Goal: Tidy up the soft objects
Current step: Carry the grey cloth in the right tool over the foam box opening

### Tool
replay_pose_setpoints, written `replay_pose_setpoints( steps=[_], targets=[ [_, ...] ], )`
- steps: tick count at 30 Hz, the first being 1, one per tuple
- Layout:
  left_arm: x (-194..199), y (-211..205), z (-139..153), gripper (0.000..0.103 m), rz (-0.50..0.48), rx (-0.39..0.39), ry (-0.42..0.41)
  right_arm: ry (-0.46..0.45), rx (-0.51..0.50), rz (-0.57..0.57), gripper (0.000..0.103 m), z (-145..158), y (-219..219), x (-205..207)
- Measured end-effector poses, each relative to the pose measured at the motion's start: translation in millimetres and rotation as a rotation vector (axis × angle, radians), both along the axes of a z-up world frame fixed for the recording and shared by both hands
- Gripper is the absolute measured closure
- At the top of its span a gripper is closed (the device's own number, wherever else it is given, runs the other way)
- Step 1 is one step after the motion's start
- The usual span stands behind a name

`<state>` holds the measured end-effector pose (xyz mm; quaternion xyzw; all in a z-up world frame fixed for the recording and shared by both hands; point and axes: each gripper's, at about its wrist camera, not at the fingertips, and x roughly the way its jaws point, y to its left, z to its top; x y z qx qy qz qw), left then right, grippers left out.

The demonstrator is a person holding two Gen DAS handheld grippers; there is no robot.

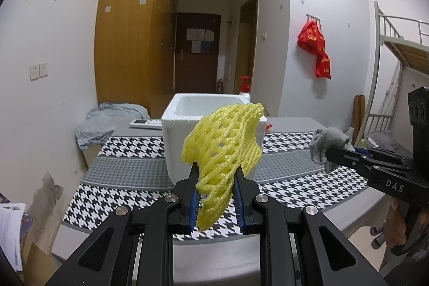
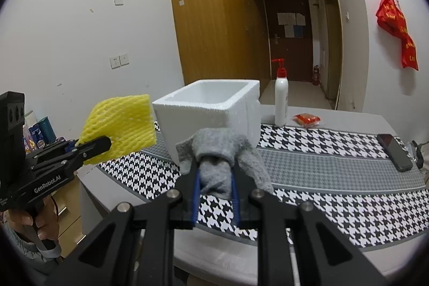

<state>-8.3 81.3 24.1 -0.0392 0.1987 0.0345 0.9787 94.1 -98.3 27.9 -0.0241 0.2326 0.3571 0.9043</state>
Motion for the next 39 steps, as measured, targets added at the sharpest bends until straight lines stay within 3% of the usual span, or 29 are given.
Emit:
replay_pose_setpoints(
  steps=[25, 39],
  targets=[
    [31.4, 7.6, 33.2, 0.080, 0.004, 0.040, -0.062, -0.069, 0.036, -0.019, 0.080, 29.8, 4.4, 28.2],
    [61.3, 22.0, 36.3, 0.080, 0.024, 0.063, -0.057, -0.091, 0.022, -0.025, 0.080, 44.3, 24.2, 55.3]
  ],
)
